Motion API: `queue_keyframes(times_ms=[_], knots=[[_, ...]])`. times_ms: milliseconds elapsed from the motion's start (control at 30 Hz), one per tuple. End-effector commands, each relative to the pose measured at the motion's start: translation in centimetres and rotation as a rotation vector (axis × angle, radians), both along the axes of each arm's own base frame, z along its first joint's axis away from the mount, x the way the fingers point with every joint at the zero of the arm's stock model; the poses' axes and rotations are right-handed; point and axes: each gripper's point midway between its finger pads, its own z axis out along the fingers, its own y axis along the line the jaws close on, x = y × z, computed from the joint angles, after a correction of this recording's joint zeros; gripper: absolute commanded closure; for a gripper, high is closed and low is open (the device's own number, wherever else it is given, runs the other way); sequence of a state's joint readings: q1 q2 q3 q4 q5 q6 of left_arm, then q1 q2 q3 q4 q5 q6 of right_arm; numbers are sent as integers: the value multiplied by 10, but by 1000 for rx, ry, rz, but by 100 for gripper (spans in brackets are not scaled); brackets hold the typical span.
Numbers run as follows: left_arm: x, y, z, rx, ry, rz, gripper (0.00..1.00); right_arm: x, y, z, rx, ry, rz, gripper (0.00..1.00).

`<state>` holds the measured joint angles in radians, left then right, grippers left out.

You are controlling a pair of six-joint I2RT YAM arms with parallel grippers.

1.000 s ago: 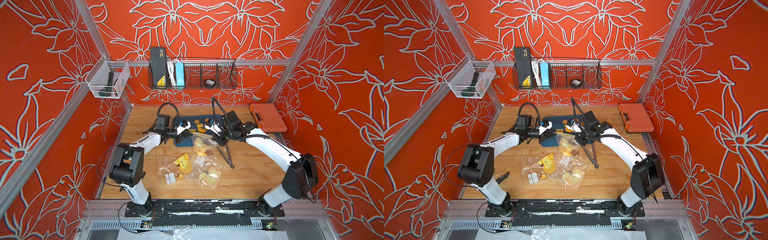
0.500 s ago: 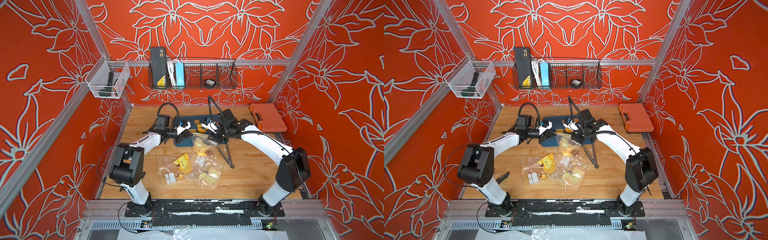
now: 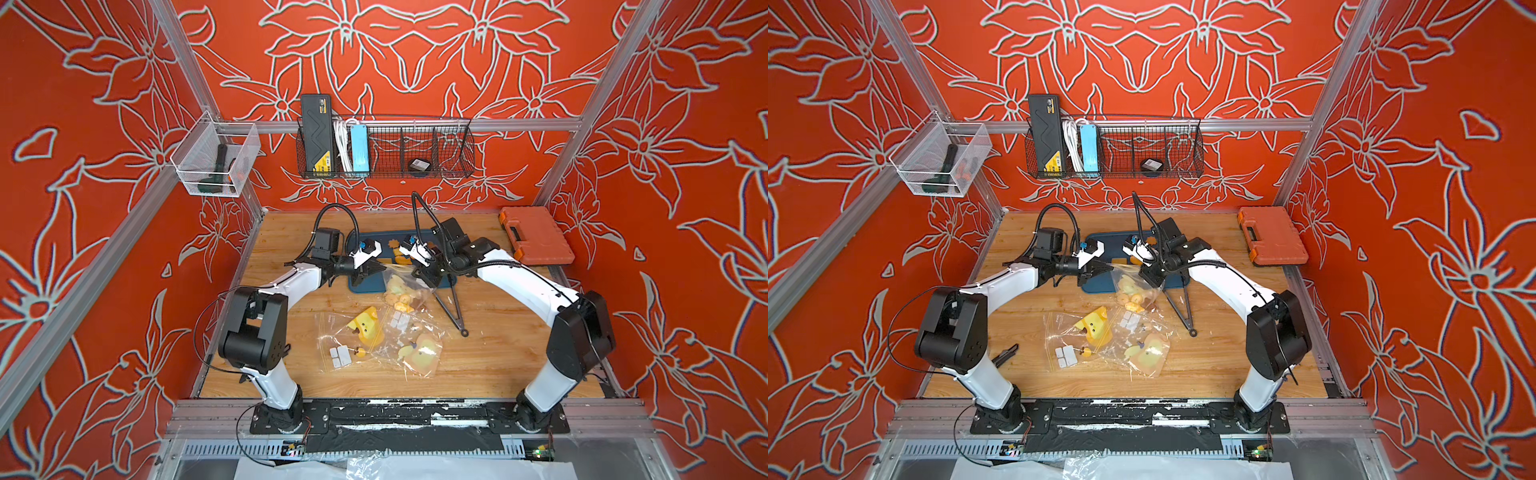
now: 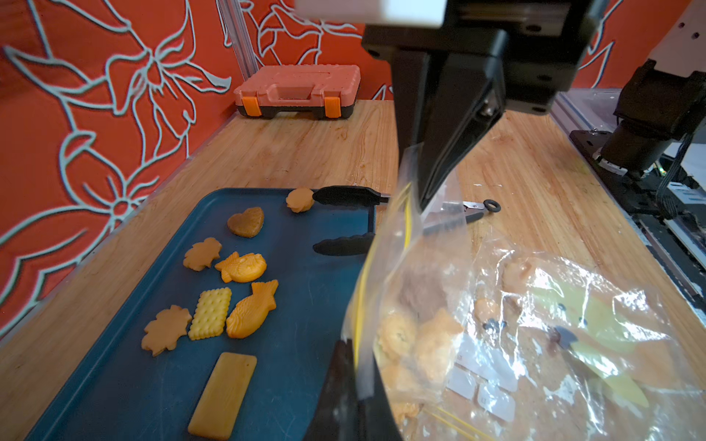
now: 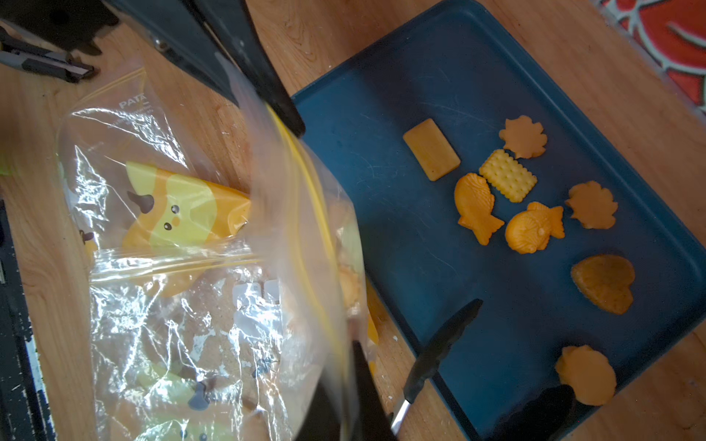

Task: Put the cookies into a resealable bag to prevent moisture
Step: Close the ziploc bag at the center of the board.

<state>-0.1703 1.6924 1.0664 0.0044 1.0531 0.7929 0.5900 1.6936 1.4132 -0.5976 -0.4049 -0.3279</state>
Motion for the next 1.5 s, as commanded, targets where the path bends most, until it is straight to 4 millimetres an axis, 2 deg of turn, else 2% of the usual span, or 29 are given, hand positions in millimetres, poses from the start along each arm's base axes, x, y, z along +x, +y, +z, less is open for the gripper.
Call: queue_keyframes(times_ms=[0,67,133,200,267,300,333,367,467,533,600,667,700,733,767,833,900,967,1033,1067,1100,1133,1167,1267,1300,1333,1367,1400,1467], knots=[[-3,-5,7,-25,-9,-49,100,4,14,10,48,-31,25,91],[-4,-6,8,-32,-6,-57,100,4,16,11,54,-22,36,100],[-5,-6,8,-36,-2,-62,100,6,18,10,60,-25,37,66],[-5,-7,8,-38,4,-65,100,6,21,10,68,-20,43,100],[-5,-7,8,-32,-18,-74,100,5,23,9,65,-2,50,99],[-5,-7,7,-30,-16,-74,100,6,24,9,69,-3,49,82],[-5,-7,7,-30,-17,-74,100,6,26,9,79,-6,51,82],[-5,-7,7,-30,-16,-74,100,5,28,10,89,-7,57,99],[-4,-7,7,-29,-14,-74,100,4,32,13,105,-2,69,100],[-4,-7,6,-26,-11,-72,100,8,33,13,118,-21,50,69],[-4,-7,6,-26,-9,-73,100,8,34,15,131,-25,54,100],[-4,-7,5,-26,-9,-73,100,7,36,15,135,-16,64,96],[-4,-7,5,-26,-8,-73,100,8,37,15,139,-20,61,72],[-4,-7,5,-25,-6,-73,100,9,38,15,144,-20,61,73],[-3,-6,5,-25,-8,-72,100,9,39,14,142,-17,62,100],[-4,-7,5,-27,-6,-75,100,10,39,11,129,-7,65,100],[-4,-7,6,-29,-5,-76,100,13,41,11,135,-18,57,67],[-4,-7,6,-28,-6,-76,100,12,43,11,144,-7,66,100],[-4,-7,6,-30,-4,-77,100,11,46,11,147,12,78,100],[-4,-7,6,-32,-2,-78,100,14,48,11,149,4,68,80],[-4,-7,6,-32,0,-78,100,15,50,12,158,-5,66,75],[-3,-7,6,-32,3,-78,100,16,52,13,166,-9,66,81],[-3,-7,6,-31,4,-79,100,15,53,13,174,-4,70,100],[-3,-8,6,-32,6,-80,100,12,59,14,195,28,89,100],[-3,-8,6,-34,6,-81,100,14,60,13,193,22,76,74],[-3,-8,6,-34,6,-81,100,16,61,13,195,9,71,60],[-3,-8,6,-33,8,-81,100,17,61,12,199,0,66,67],[-3,-8,6,-32,5,-80,100,16,62,11,201,8,70,99],[-4,-7,5,-31,8,-80,100,14,65,13,211,20,86,100]])
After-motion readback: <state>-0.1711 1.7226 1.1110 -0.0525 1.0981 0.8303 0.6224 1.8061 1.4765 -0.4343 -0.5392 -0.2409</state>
